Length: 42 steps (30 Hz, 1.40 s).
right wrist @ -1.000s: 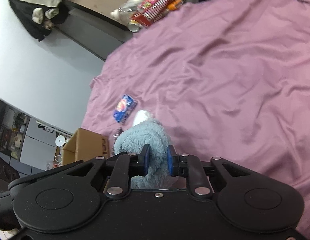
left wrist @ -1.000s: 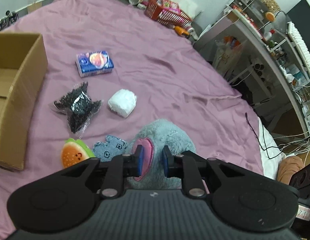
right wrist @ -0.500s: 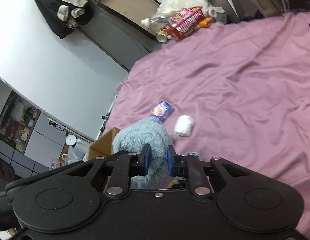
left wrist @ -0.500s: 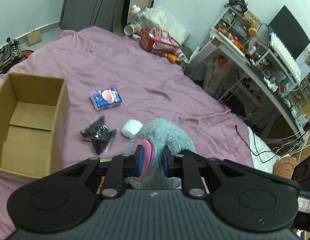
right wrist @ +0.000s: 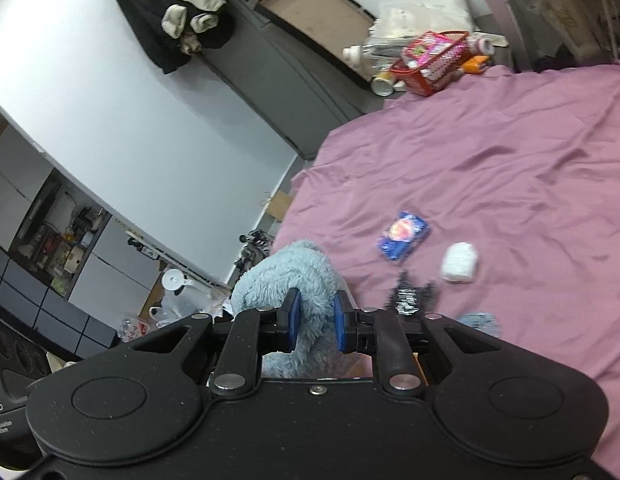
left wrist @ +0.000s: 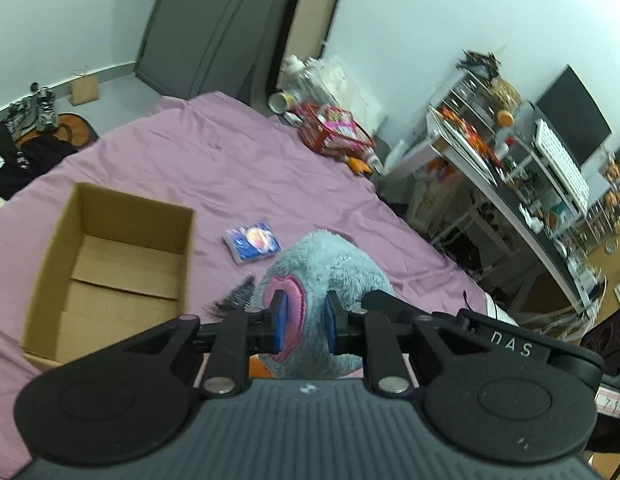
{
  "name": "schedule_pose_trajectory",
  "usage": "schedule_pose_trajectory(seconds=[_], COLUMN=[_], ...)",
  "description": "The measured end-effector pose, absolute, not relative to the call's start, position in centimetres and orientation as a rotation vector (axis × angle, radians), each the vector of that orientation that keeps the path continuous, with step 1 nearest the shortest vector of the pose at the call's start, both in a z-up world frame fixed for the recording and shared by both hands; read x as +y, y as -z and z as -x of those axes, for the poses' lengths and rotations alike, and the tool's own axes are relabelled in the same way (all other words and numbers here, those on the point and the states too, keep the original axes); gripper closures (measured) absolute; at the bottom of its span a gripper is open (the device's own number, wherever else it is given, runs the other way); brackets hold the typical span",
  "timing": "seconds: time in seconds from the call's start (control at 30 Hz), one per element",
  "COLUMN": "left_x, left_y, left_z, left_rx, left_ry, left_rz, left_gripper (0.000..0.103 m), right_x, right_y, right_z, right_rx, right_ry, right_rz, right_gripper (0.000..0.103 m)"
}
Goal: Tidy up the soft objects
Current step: 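Carry the fluffy plush into the cardboard box and open both grippers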
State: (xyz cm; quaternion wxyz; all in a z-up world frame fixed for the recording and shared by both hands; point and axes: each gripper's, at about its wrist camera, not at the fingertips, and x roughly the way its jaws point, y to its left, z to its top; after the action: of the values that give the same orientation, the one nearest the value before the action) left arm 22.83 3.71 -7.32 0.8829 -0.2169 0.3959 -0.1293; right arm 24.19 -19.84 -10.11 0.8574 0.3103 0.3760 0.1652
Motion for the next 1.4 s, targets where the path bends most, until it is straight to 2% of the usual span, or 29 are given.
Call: schedule_pose_trajectory(seconds=[0.3,0.57,1.13,1.4], left_x=[9.9,13.8,19.0,19.6], left_y=[8.2,11.0,19.0,20.1], left_z=[-24.4,-26.8,-32.1,-32.9], left_rx=[0.814,0.836,0.918,0.947], left_ry=[0.208,0.166,0.082,0.05], left_rz=[0.505,0.562,0.621,0.589], left_gripper=[0.085,0.085,0.085,0.084], right_x=[-14.1,-10.2,-4.4,-2.9], right_y=[10.5,11.8,17.4,18.8], right_z=[-26.3,-28.5,-34.1,-35.3], right_rx=[0.815,0.859,0.985,1.046], right_ry=[-0.42,-0.443,-0.439,-0.446], right_rz=[-0.648,-0.61,-0.578,-0.542], right_gripper=[0.085,0.085,0.085,0.08])
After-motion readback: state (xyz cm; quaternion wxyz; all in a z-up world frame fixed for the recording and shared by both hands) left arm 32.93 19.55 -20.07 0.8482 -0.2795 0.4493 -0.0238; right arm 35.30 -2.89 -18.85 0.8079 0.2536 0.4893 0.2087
